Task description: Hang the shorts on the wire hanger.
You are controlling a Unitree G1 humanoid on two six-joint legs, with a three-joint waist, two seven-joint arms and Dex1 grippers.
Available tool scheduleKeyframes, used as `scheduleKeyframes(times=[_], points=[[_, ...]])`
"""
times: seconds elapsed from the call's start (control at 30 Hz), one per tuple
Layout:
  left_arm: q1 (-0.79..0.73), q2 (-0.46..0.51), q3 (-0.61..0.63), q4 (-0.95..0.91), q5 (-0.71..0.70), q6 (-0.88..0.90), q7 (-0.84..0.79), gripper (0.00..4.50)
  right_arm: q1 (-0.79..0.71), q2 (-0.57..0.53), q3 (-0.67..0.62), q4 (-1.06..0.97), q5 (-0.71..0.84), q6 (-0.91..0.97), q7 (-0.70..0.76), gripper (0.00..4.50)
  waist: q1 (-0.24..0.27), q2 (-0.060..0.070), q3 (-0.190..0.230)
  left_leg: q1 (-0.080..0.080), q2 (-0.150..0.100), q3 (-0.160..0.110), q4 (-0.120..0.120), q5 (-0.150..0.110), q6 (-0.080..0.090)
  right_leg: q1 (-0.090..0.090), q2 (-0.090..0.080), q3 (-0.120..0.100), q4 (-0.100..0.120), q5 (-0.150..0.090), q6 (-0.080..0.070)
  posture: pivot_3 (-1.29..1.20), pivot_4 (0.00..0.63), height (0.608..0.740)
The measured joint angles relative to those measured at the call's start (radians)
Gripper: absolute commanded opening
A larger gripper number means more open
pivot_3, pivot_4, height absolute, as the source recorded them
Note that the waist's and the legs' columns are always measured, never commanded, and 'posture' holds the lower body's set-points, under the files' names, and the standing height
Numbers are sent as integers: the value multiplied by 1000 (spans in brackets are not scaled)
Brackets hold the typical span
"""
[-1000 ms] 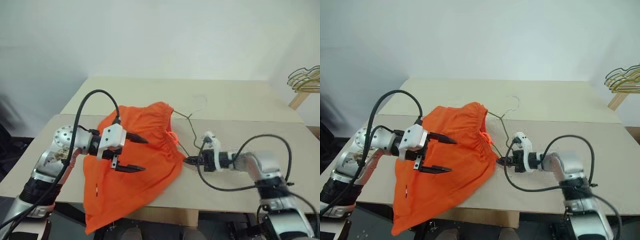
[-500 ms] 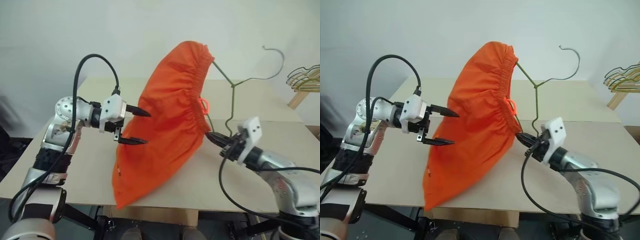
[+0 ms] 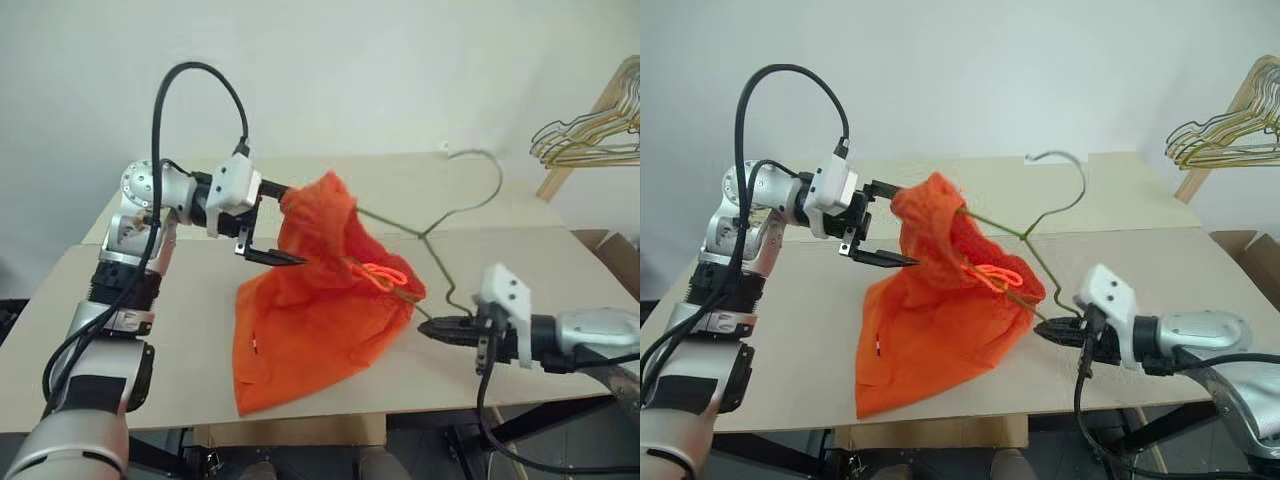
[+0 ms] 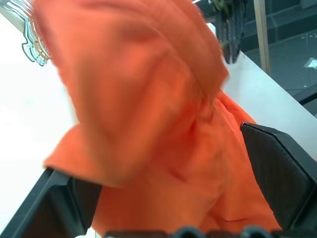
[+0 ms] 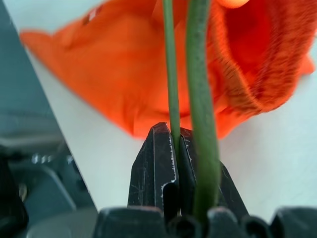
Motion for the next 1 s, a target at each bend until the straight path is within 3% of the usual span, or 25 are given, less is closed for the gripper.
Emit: scheduleKeyframes(times=[0.13, 0.27, 0.4, 0.63, 0.83, 1.0], points=[[-51, 40, -3, 11, -46, 18, -32, 4451, -55, 4, 80, 5, -29, -2, -4, 0, -5, 0, 0, 0, 0, 0, 0, 0, 0, 0, -1, 0, 0, 0, 0, -165, 0, 740], [-58, 125, -90, -3, -127, 14, -33, 4451, -87, 13, 116, 22, -36, 8, -13, 0, -13, 0, 0, 0, 0, -1, 0, 0, 0, 0, -1, 0, 0, 0, 0, -175, 0, 740], [-58, 147, -161, -15, -143, -31, -33, 4451, -106, 31, 127, 29, -25, 36, -31, 0, -12, 0, 0, -1, 0, -2, 0, 0, 0, 0, -1, -1, 0, 0, 0, -188, 0, 740], [-55, 127, -165, 19, -90, -66, -33, 4451, -37, 36, 69, -10, 19, 95, -60, 0, -22, 0, 0, -1, 0, -2, 0, 0, 0, -1, -1, -1, 0, 0, 0, -213, 0, 740], [-61, 136, -141, 169, 36, -160, -32, 4451, 42, 36, 3, -70, 76, 111, -69, 0, -38, 0, 0, 0, 0, -2, 0, 0, 0, -1, 0, -1, 1, 0, 0, -221, 0, 740], [-176, 127, -125, 267, 32, -193, -33, 4451, 42, 13, 8, -71, 73, 118, -78, 0, -44, 0, 0, -4, -1, -3, 1, 0, 0, -2, -2, -3, 0, 0, 1, -219, 0, 740]])
